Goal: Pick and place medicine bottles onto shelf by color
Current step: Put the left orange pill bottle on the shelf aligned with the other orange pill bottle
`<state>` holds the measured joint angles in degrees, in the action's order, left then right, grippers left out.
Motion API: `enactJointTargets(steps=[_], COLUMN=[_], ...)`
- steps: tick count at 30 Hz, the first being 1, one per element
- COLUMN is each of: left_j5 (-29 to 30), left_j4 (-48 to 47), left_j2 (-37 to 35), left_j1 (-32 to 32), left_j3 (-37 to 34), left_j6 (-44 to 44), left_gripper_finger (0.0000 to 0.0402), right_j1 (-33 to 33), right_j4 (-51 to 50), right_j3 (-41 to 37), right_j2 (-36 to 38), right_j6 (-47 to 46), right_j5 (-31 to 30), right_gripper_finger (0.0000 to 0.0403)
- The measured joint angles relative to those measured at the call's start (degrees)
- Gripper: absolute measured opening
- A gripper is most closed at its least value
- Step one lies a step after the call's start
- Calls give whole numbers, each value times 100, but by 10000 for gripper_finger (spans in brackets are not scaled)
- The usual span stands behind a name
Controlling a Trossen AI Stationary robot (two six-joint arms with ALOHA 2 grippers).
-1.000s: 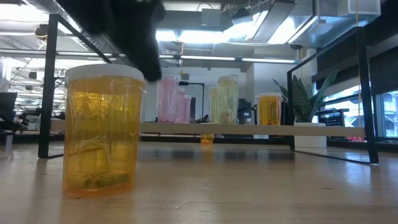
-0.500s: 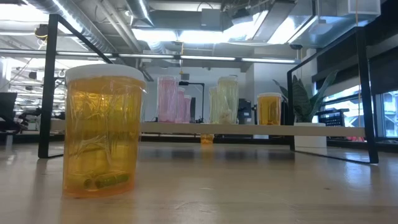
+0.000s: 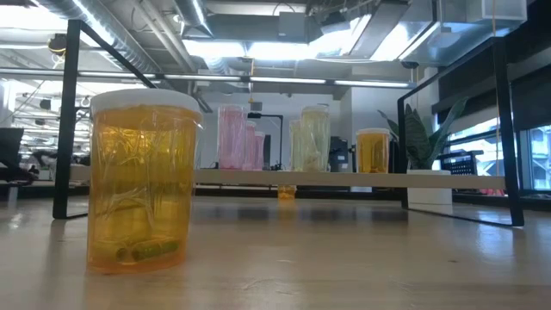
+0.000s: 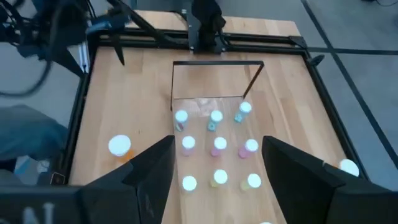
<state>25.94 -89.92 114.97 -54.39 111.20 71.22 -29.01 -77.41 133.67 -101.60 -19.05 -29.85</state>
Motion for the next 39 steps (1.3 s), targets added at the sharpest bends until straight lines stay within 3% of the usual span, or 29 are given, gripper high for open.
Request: enactJointTargets(steps=[4, 10, 17, 24, 28, 39], left_j5=[321, 901, 987, 989, 989, 1002], left_j4=[-10, -8, -12, -10, -10, -10], left_j2=[-146, -316, -382, -384, -384, -384], left_j1=[-237, -571, -658, -649, -649, -653], left_j3=[-1, 3, 2, 2, 2, 2], left_j6=[393, 762, 837, 971, 1029, 1124], left_gripper_finger=[384, 384, 384, 384, 384, 384], right_j1=[-14, -9, 1, 40, 40, 41], right_j4=[-32, 18, 155, 609, 889, 2032], right_j3=[8, 4, -1, -1, -1, -1], right_j2=[-234, -807, -1564, -2285, -2658, -3196], right_j6=[265, 657, 2220, 2480, 3169, 3838], right_j5=[101, 842, 1386, 1540, 2021, 2445], right_gripper_finger=[241, 241, 241, 241, 241, 241])
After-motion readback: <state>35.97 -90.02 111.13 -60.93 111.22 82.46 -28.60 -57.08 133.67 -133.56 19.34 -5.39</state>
